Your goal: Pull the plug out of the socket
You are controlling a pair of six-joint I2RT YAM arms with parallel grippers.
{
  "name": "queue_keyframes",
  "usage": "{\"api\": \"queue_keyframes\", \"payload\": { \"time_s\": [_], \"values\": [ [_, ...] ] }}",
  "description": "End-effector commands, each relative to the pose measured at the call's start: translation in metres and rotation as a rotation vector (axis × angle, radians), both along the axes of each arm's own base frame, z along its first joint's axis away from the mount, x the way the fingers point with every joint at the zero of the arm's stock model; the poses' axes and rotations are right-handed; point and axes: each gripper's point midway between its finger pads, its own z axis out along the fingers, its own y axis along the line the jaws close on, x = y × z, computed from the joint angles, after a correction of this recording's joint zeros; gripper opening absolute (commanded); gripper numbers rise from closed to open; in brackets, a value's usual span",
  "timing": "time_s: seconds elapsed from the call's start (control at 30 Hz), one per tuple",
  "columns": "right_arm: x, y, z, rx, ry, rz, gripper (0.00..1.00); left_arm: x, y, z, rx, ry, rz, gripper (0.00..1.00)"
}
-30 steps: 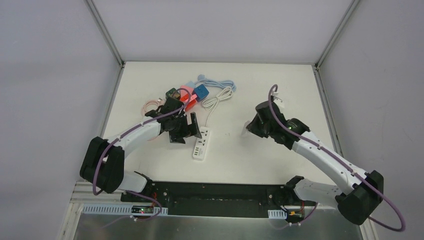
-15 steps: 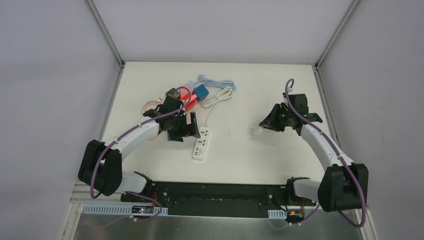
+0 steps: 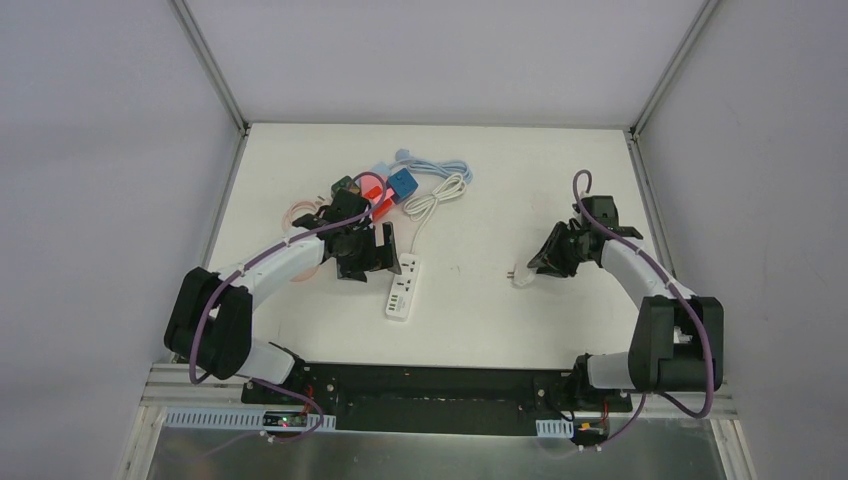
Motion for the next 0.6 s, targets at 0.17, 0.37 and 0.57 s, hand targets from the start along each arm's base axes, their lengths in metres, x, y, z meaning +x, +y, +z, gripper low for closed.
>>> {"api": "queue_keyframes", "payload": {
  "time_s": [0.17,0.37,0.57],
  "values": [
    [-0.003,-0.029,-0.004,-0.159,0.033,-0.074,0.49,0.010,-0.004,0.007,-0.007,-0.022,0.001,0.93],
    [-0.006,-0.024,0.029,-0.121,-0.034,-0.106,0.57,0.005,0.000,0.004,0.009,-0.004,0.003,0.91],
    [-0.026,-0.001,0.065,0.043,-0.090,-0.155,0.57,-0.005,-0.009,-0.005,-0.042,0.032,0.002,0.85]
  ]
}}
